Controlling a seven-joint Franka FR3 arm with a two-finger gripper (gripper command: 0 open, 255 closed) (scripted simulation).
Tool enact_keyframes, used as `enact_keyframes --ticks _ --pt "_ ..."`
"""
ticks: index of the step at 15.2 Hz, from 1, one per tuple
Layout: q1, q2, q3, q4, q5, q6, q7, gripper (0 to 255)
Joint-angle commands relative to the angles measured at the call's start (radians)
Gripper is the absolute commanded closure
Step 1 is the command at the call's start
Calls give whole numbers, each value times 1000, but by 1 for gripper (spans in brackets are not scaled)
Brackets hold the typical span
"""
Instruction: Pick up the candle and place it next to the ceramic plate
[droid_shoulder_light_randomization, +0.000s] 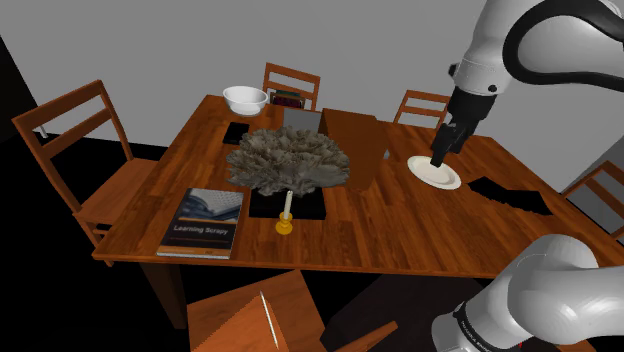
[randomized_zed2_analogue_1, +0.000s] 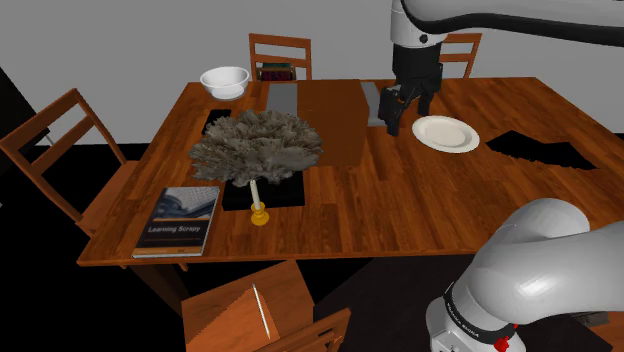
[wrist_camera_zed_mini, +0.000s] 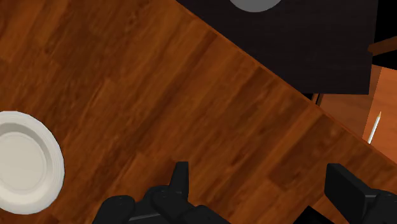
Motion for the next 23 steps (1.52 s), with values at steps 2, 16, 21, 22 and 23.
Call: enact_keyframes --ticks 2,16,21,22,23 --pt "8 -2 5 -28 10 43 4 0" --pt "134 156 102 -284 120 702 51 0" --pt "170 296 149 -302 138 951 68 0" --pt "175 328 159 -300 138 1000 73 0" --pt "179 361 170 -297 137 1048 79 0"
